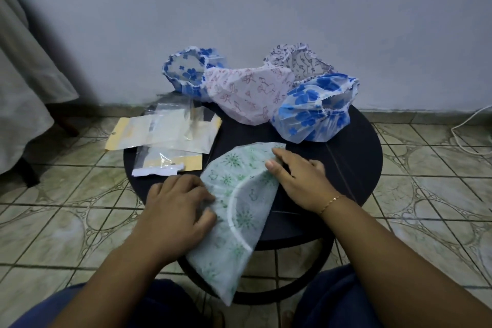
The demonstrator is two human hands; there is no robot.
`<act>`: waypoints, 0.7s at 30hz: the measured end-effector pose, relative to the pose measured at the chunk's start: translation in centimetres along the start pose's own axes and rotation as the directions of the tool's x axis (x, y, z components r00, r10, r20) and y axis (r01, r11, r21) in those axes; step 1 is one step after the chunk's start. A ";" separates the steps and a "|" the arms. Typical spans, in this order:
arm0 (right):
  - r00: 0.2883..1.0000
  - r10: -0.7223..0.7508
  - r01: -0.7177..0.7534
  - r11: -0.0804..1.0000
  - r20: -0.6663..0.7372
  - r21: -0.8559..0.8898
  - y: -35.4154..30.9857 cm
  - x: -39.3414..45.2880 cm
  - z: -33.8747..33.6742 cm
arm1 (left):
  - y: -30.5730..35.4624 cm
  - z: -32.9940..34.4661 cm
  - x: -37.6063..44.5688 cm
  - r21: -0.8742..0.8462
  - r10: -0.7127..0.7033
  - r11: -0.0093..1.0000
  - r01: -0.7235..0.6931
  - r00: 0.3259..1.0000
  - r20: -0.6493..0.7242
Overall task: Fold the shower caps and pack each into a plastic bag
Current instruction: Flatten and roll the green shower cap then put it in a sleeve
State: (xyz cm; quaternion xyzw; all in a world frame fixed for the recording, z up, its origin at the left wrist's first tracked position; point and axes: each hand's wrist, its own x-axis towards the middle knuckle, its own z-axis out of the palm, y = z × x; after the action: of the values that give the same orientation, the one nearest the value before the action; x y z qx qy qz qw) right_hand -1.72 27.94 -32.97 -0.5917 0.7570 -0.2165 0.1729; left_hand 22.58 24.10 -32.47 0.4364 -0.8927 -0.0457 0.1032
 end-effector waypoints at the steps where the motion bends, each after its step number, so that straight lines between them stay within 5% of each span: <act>1: 1.000 -0.008 0.008 1.000 0.008 -0.006 -0.1 0.3 0.2 | -0.1 0.1 -0.1 -0.021 0.019 1.000 -0.020 1.000 -0.017; 6: 0.999 -0.006 0.010 0.996 0.042 -0.093 0.2 1.7 0.6 | 0.5 0.6 0.0 -0.098 0.136 0.987 -0.130 0.989 0.053; 10: 0.988 -0.133 0.122 0.984 -0.081 -0.126 0.1 1.4 0.7 | 1.3 1.5 0.7 -0.088 0.092 0.993 -0.081 0.987 0.135; 16: 0.961 -0.138 0.218 0.909 0.238 -0.355 -0.1 1.0 1.4 | 1.4 1.6 1.5 0.020 0.054 0.998 -0.060 0.970 0.237; 21: 0.969 -0.210 0.239 0.929 0.128 -0.283 0.1 0.8 1.2 | 1.4 1.6 1.8 0.019 0.038 0.999 -0.043 0.976 0.216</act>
State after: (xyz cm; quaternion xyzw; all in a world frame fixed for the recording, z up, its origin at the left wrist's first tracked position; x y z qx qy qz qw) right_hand -1.41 27.01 -34.04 -0.7034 0.6989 -0.0904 0.0926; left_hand 20.08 23.58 -33.54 0.4115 -0.9079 -0.0801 0.0014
